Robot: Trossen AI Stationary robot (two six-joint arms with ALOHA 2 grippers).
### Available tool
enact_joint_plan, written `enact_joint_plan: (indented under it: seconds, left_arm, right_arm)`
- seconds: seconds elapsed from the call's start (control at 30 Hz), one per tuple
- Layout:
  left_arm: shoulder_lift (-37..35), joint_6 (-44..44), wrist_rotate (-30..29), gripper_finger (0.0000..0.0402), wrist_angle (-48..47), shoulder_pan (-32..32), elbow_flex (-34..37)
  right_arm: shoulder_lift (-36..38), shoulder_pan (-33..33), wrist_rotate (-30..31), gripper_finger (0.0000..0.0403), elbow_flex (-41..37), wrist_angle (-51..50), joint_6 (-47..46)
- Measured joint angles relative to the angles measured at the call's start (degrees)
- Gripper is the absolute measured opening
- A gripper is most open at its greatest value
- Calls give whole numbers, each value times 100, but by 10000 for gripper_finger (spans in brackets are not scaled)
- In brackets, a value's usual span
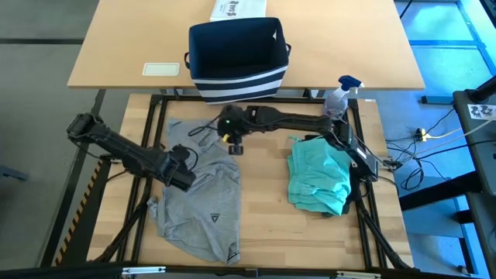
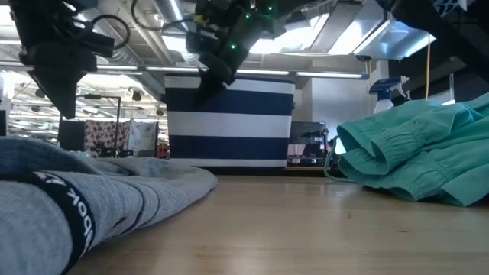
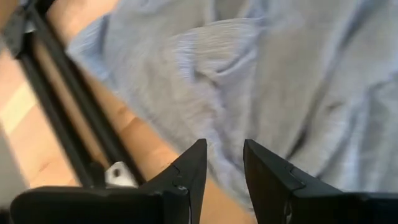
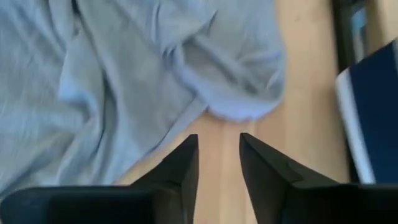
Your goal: Fold Laundry from Bin
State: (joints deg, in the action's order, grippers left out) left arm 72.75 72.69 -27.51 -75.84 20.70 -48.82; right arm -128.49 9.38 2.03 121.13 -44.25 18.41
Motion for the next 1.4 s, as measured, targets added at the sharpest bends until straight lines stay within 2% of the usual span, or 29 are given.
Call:
enact_joint_plan:
  seconds: [0.1, 0.27, 0.43, 0.63, 0.8, 0.93, 1.1, 1.3, 1.4]
  left_arm:
    - [-1, -113, -44, 101, 338, 263, 0]
    - [0, -234, -196, 101, 759, 650, 0]
    - [-2, -280, -612, 101, 1155, 998, -8]
    - [-4, -431, -844, 101, 1607, 1420, -11]
    - [-4, -732, -840, 101, 2144, 1713, -9]
    - [-4, -909, -833, 101, 2630, 1939, -11]
    - [-4, -1513, -891, 101, 3697, 2156, -11]
    - [-4, -3238, -1016, 101, 5664, 2291, -11]
    - [-4, -3791, -1099, 101, 6115, 2370, -11]
  right_arm:
    - [0, -93, -15, 101, -7, -343, -20]
    - [55, -343, -54, 79, -279, -335, -22]
    - [350, -504, -82, 67, -903, 203, -157]
    - [1107, -565, -230, 66, -2359, 1036, -454]
    - [1904, -644, -437, 66, -3969, 2629, -929]
    - [2170, -873, -461, 66, -4820, 3669, -974]
    - [2168, -1314, -469, 66, -5049, 3820, -929]
    - [2216, -1771, -583, 66, -5054, 4239, -767]
    - [2248, -1863, -704, 66, -5048, 4421, -756]
